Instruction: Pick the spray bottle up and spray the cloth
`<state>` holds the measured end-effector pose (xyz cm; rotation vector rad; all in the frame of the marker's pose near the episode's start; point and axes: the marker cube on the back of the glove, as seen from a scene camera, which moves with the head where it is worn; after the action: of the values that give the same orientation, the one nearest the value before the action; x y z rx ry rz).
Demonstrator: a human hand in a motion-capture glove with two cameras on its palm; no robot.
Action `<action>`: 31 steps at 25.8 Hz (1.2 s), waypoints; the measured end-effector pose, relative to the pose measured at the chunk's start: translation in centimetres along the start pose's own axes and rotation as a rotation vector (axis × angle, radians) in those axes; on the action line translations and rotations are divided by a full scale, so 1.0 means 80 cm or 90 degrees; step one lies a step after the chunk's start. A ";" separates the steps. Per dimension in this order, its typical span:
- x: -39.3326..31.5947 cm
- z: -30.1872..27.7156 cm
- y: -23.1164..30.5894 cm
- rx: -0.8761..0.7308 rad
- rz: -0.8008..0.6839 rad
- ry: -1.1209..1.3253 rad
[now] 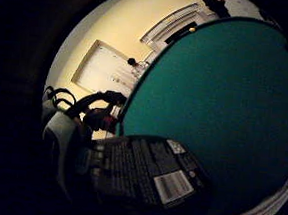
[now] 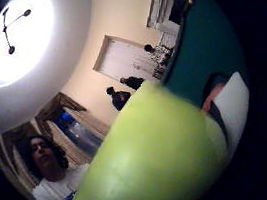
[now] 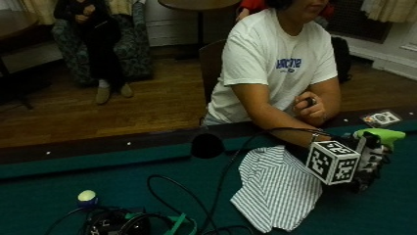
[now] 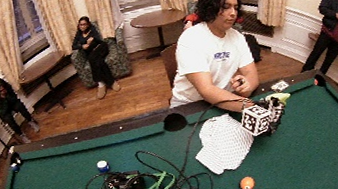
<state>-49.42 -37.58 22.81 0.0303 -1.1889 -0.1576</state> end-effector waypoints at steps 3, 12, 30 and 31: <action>0.003 0.010 -0.008 0.001 0.007 -0.003; 0.006 0.044 -0.030 -0.030 0.014 -0.018; 0.048 0.024 0.001 -0.254 0.064 0.035; 0.049 0.017 0.006 -0.265 0.065 0.057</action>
<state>-49.21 -37.59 27.02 -0.3840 -1.0471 -0.3068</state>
